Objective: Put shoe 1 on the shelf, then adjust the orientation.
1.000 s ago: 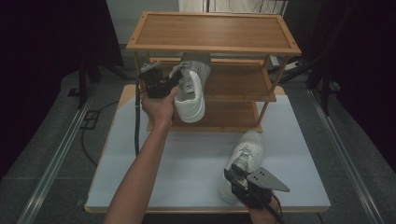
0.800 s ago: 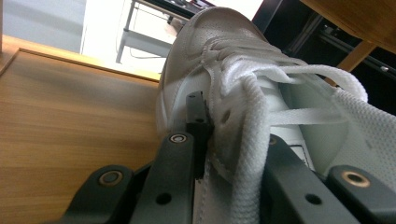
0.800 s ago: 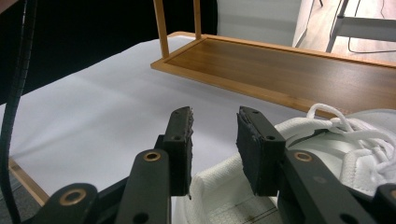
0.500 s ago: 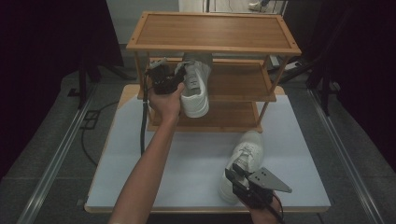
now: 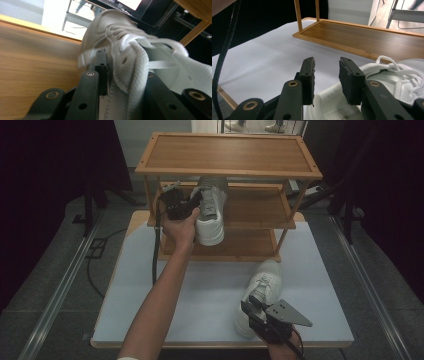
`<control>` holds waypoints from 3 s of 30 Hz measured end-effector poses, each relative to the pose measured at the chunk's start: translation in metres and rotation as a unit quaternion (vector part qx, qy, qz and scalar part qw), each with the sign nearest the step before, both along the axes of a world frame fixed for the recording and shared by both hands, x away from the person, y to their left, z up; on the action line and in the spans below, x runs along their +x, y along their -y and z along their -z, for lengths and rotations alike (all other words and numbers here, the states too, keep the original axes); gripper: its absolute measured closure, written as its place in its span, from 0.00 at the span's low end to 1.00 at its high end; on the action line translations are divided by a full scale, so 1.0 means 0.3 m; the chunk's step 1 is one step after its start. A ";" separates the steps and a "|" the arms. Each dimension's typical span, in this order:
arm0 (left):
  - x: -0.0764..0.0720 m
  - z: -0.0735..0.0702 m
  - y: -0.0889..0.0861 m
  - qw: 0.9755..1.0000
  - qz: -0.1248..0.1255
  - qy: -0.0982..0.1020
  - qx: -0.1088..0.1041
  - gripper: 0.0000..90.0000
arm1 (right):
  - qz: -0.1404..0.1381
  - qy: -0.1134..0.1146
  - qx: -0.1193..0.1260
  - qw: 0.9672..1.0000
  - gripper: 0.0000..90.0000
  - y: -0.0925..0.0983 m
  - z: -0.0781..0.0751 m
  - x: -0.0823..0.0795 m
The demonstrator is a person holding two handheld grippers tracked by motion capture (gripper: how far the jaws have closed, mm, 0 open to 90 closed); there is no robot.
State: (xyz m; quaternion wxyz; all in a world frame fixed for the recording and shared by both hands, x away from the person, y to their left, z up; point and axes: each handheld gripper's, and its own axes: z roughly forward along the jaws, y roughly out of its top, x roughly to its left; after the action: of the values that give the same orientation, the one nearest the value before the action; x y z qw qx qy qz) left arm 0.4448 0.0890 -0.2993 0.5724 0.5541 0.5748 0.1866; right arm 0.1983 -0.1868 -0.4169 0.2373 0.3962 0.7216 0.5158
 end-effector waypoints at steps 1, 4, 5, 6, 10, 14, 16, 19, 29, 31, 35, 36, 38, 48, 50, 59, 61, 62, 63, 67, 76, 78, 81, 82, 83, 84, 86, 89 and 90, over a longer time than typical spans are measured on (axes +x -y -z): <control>0.004 0.001 0.002 1.000 0.003 0.001 -0.005 0.84 | 0.000 0.000 0.000 1.000 0.72 0.000 0.000 0.000; 0.017 0.004 0.012 1.000 0.015 -0.001 -0.017 0.78 | 0.000 0.000 -0.001 1.000 0.72 0.001 0.000 0.000; 0.021 0.007 0.016 1.000 0.021 0.000 -0.022 0.76 | 0.001 0.001 0.000 1.000 0.72 0.002 0.000 0.000; 0.021 0.007 0.016 1.000 0.021 0.000 -0.022 0.75 | 0.002 0.001 -0.001 1.000 0.72 0.003 0.000 0.001; 0.031 0.008 0.026 0.999 0.033 0.001 -0.025 0.66 | 0.003 0.002 0.000 1.000 0.71 0.006 -0.001 0.000; 0.028 -0.006 0.012 0.997 0.047 0.024 -0.059 0.60 | 0.002 0.001 -0.001 1.000 0.71 0.005 0.000 0.001; 0.017 -0.025 0.013 0.996 0.068 0.048 -0.045 0.58 | 0.001 0.000 -0.003 1.000 0.71 0.000 0.001 0.000; -0.002 -0.034 0.019 0.996 0.054 0.045 -0.049 0.57 | -0.001 0.001 -0.004 1.000 0.71 -0.005 0.002 -0.002; -0.046 -0.039 -0.015 0.994 0.076 0.058 -0.059 0.52 | -0.002 0.001 -0.006 1.000 0.71 -0.009 0.002 -0.003; -0.054 -0.040 -0.017 0.994 0.073 0.060 -0.060 0.52 | -0.003 0.001 -0.006 1.000 0.71 -0.010 0.002 -0.003; -0.086 -0.049 -0.022 0.993 0.081 0.067 -0.058 0.51 | -0.003 0.002 -0.006 1.000 0.71 -0.012 0.001 -0.005; -0.093 -0.052 -0.023 0.993 0.086 0.067 -0.055 0.51 | -0.003 0.001 -0.005 1.000 0.71 -0.012 0.001 -0.005; -0.113 -0.056 -0.030 0.992 0.094 0.067 -0.055 0.50 | -0.003 0.002 -0.006 1.000 0.71 -0.013 0.001 -0.006; -0.188 -0.047 -0.106 0.988 0.120 0.067 -0.066 0.47 | -0.011 -0.001 -0.008 1.000 0.75 -0.024 0.003 -0.007; -0.197 -0.042 -0.120 0.987 0.127 0.064 -0.068 0.46 | -0.012 -0.003 -0.009 1.000 0.78 -0.027 0.004 -0.008; -0.281 0.046 -0.236 0.988 0.141 0.050 -0.026 0.45 | -0.044 0.000 -0.049 0.998 0.95 -0.072 0.008 -0.024; -0.294 0.067 -0.253 0.989 0.142 0.045 -0.017 0.45 | -0.049 -0.003 -0.059 0.997 0.96 -0.082 0.015 -0.025; -0.302 0.078 -0.259 0.989 0.140 0.044 -0.013 0.45 | -0.050 -0.005 -0.063 0.997 0.95 -0.085 0.019 -0.025; -0.309 0.089 -0.265 0.989 0.140 0.042 -0.012 0.45 | -0.052 -0.008 -0.065 0.996 0.95 -0.088 0.023 -0.025; -0.338 0.131 -0.278 0.988 0.148 0.035 -0.009 0.44 | -0.055 -0.015 -0.075 0.996 0.95 -0.100 0.033 -0.025; -0.414 0.231 -0.277 0.988 0.153 0.018 0.021 0.43 | -0.032 -0.025 -0.154 0.987 0.97 -0.159 0.083 -0.028; -0.423 0.261 -0.274 0.987 0.160 0.007 0.025 0.42 | -0.028 -0.021 -0.168 0.985 0.99 -0.163 0.096 -0.032; -0.433 0.306 -0.273 0.986 0.165 -0.009 0.027 0.41 | -0.023 -0.013 -0.178 0.984 1.00 -0.159 0.101 -0.045; -0.438 0.321 -0.275 0.986 0.165 -0.013 0.027 0.41 | -0.023 -0.014 -0.177 0.984 1.00 -0.155 0.101 -0.048; -0.443 0.335 -0.277 0.986 0.165 -0.019 0.027 0.41 | -0.022 -0.016 -0.176 0.984 1.00 -0.149 0.100 -0.053; -0.448 0.349 -0.278 0.986 0.165 -0.022 0.025 0.41 | -0.023 -0.017 -0.175 0.984 1.00 -0.140 0.099 -0.060; -0.459 0.375 -0.285 0.984 0.170 -0.033 0.032 0.41 | -0.018 -0.019 -0.173 0.985 1.00 -0.115 0.098 -0.082; -0.472 0.409 -0.299 0.983 0.170 -0.047 0.041 0.41 | -0.015 -0.023 -0.170 0.985 1.00 -0.072 0.095 -0.111; -0.475 0.417 -0.304 0.983 0.168 -0.053 0.042 0.41 | -0.013 -0.027 -0.166 0.986 1.00 -0.056 0.093 -0.120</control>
State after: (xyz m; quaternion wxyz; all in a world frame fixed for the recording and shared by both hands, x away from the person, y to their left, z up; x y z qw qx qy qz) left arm 0.3022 0.1801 -0.4244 0.5407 0.6755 0.4947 0.0815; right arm 0.1624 -0.1701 -0.4449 0.2739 0.3553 0.8085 0.3808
